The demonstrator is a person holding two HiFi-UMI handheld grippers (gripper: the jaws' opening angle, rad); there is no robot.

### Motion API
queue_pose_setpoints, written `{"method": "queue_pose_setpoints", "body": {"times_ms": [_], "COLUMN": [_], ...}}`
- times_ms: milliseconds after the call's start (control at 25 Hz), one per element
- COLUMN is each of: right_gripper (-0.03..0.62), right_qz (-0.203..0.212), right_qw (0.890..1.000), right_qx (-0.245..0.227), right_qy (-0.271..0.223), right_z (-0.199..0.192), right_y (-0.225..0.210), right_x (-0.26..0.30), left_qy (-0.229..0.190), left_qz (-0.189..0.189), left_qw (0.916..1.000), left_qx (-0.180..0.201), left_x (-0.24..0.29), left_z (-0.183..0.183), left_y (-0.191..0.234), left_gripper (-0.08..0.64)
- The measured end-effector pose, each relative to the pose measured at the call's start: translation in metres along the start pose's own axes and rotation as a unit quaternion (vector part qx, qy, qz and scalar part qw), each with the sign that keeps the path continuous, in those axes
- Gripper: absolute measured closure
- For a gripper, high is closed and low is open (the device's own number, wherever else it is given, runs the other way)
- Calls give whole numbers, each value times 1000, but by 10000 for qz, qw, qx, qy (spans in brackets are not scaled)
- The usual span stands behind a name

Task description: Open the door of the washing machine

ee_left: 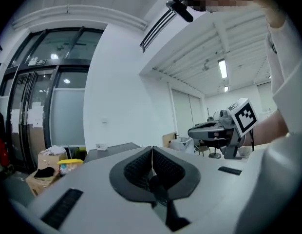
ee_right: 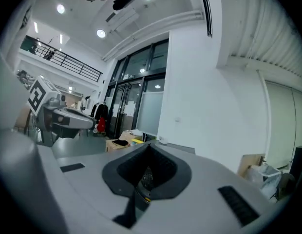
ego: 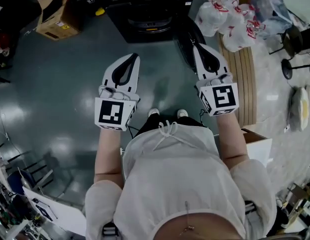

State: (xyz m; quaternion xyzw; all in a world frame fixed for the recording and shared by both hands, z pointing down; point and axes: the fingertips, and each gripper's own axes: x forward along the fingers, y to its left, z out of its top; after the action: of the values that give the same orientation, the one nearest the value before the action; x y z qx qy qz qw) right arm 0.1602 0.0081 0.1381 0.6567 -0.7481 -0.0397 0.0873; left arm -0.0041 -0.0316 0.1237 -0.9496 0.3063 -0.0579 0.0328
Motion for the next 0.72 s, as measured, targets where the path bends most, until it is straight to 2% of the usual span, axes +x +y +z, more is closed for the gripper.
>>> {"method": "queue_pose_setpoints", "body": {"times_ms": [240,440,720], "right_gripper": [586,588,589], "right_qz": [-466,-394,-321], "right_qw": [9985,9989,9987], "right_qx": [-190,-81,-325], "right_qy": [-197,-226,-215], "right_z": [31,35,34], "right_y": [31,57,76], "right_x": [4,4,14], "left_qy": [-160,-194,-223], "left_qz": [24,-3,-74], "left_qw": [9996,9997,9997], "left_qx": [227,142,55], "left_x": [-34,-52,-52], "left_z": [17,13,4], "left_y": [42,58,71], "left_gripper": [538,538,538]}}
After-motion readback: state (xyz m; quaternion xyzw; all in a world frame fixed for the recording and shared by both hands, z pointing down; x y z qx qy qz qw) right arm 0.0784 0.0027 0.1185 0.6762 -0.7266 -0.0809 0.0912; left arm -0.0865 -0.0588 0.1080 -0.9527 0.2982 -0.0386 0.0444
